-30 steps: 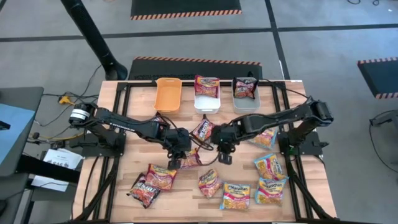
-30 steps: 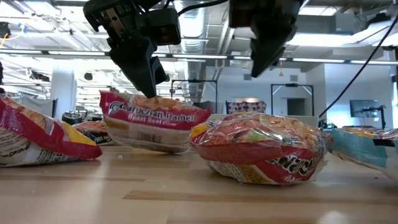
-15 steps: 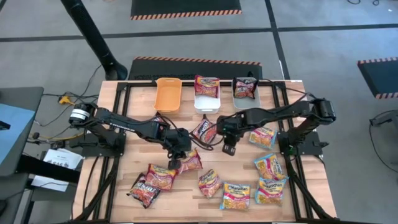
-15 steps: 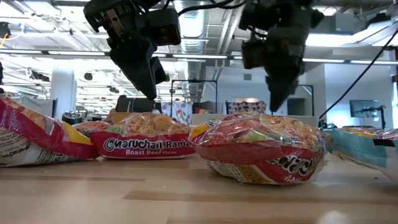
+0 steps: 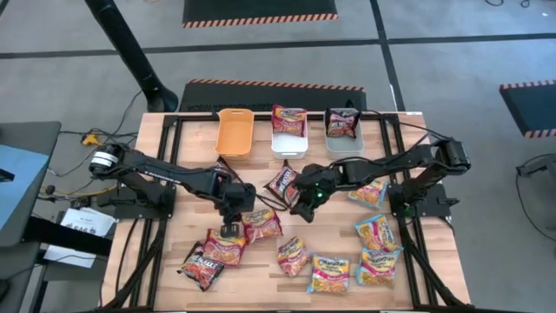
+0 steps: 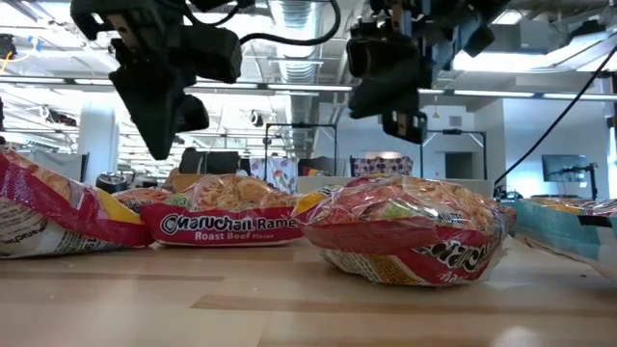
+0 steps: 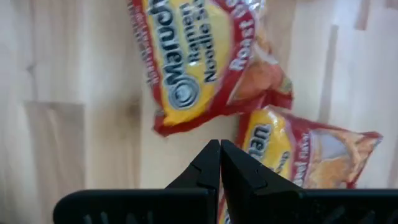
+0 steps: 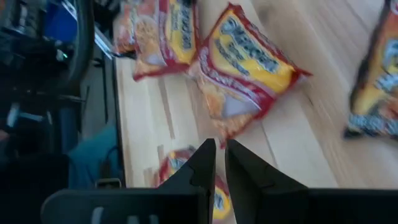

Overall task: Sort Maruchan noodles
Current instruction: Put the red noodle pack into the white bin

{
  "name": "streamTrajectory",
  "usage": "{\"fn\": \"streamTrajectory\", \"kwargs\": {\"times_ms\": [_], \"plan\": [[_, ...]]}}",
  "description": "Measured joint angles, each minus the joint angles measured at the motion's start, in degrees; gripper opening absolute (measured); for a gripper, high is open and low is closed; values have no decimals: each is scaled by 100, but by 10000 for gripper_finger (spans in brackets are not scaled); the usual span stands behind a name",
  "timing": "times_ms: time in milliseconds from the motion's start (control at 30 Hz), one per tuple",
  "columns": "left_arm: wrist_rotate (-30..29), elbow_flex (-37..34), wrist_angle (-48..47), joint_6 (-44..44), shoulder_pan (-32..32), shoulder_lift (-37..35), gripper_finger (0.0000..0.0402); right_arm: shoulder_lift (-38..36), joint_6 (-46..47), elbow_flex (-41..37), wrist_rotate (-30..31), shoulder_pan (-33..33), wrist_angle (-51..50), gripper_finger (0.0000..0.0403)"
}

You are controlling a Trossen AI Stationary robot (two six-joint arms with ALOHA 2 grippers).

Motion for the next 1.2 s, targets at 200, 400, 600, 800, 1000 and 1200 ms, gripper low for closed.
{"fn": "streamTrajectory", "kwargs": {"times_ms": [200,400,600,800,1000,1200], "plan": [[75,-4,14,-85,-355,213,0,398,164,-2,-138,-9,437,61],[89,-3,288,-67,-364,483,0,755,275,2,-417,-64,973,69],[-34,-3,486,-75,-230,547,0,1083,509,3,-513,-111,1326,105],[-55,-3,499,-133,-174,556,0,1404,945,7,-500,-144,1313,152],[-45,-1,734,-138,-174,733,0,1646,1128,7,-492,-140,1330,190],[15,-3,813,-128,-174,1024,0,1647,1372,7,-448,-140,1380,209]]}}
